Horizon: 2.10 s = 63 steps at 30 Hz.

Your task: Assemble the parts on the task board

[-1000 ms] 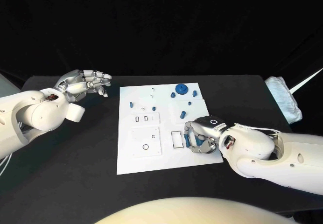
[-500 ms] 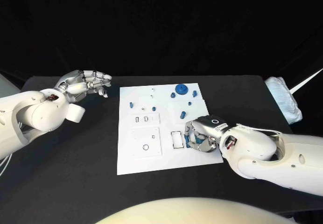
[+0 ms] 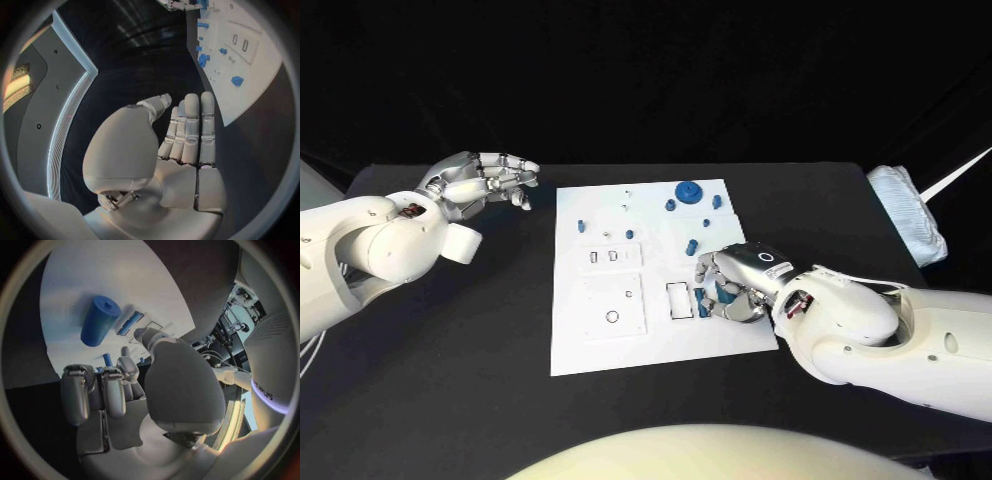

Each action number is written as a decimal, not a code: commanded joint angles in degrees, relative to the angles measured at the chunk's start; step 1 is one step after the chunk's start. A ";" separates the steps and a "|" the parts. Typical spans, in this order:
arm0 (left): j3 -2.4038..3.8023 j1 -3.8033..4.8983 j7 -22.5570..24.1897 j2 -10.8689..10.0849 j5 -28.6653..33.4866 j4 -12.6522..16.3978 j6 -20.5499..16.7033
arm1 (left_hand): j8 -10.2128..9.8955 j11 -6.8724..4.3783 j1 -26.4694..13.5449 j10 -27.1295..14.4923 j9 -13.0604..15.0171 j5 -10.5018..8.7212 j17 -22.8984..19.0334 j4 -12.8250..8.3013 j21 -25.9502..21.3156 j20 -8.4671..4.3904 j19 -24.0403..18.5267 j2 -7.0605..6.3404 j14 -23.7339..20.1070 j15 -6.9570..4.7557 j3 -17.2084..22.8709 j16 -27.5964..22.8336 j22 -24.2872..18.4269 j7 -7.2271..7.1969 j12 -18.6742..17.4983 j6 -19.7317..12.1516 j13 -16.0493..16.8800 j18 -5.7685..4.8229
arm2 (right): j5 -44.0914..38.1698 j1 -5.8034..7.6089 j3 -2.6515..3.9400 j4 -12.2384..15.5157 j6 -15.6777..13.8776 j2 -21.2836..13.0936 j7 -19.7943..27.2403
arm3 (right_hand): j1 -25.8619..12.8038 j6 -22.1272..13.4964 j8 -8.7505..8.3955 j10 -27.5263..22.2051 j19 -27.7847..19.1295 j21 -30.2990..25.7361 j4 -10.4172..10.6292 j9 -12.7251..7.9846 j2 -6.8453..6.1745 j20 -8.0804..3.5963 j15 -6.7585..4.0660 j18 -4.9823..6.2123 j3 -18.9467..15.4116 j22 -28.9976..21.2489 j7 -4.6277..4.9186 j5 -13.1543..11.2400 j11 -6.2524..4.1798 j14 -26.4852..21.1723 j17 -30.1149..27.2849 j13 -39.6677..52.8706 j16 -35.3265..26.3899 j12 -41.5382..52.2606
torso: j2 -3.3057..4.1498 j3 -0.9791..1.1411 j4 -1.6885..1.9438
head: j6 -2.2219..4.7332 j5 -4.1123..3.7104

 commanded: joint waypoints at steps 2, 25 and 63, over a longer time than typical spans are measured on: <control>0.04 0.01 0.23 0.10 -0.18 0.07 0.92 | 0.15 -0.06 -0.56 -0.33 -0.05 -0.13 -0.05 -0.20 -0.31 0.33 0.04 0.04 -0.26 0.08 -0.16 0.38 -0.02 1.62 0.39 -0.52 -0.05 0.77 | -0.35 -0.05 -0.01 0.17 1.28 -0.24 0.94 | -0.65 -0.62 -0.46 -0.41 4.32 -0.26 -0.95 0.08 -0.05 -0.22 -0.23 -0.13 -0.24 13.52 0.11 -0.19 0.07 5.44 13.62 -0.22 0.21 0.22 | -0.01 -0.04 -0.02 | -0.02 0.00; 0.04 0.01 0.21 0.02 -0.20 0.11 0.94 | 0.15 -0.06 -0.56 -0.33 -0.05 -0.13 -0.05 -0.20 -0.31 0.33 0.04 0.04 -0.26 0.08 -0.16 0.38 -0.02 1.62 0.39 -0.52 -0.05 0.77 | -4.27 -0.06 -0.03 0.03 6.79 0.36 1.34 | -0.84 -9.67 23.17 -1.45 3.71 -2.56 -4.45 11.60 0.30 -0.86 -1.02 0.28 -6.83 12.98 -1.39 -1.49 -1.00 5.19 13.17 0.24 -0.17 2.43 | 0.03 -0.04 0.01 | -0.20 0.11; 0.04 -0.03 0.08 -0.12 -0.25 0.18 0.91 | 0.19 -0.02 -0.61 -0.42 -0.15 -0.15 -0.10 -0.21 -0.32 0.35 0.02 0.04 -0.30 0.11 -0.20 0.41 -0.01 1.66 0.44 -0.60 -0.15 0.77 | -5.05 -0.11 -0.03 -0.40 7.32 1.15 0.47 | -1.33 -8.64 27.76 2.04 4.44 -0.29 -4.36 13.62 0.13 -2.03 -2.32 -0.15 -3.90 13.57 -2.95 -0.20 -2.46 5.62 14.13 2.49 0.58 3.56 | 0.00 -0.04 0.00 | -0.49 0.25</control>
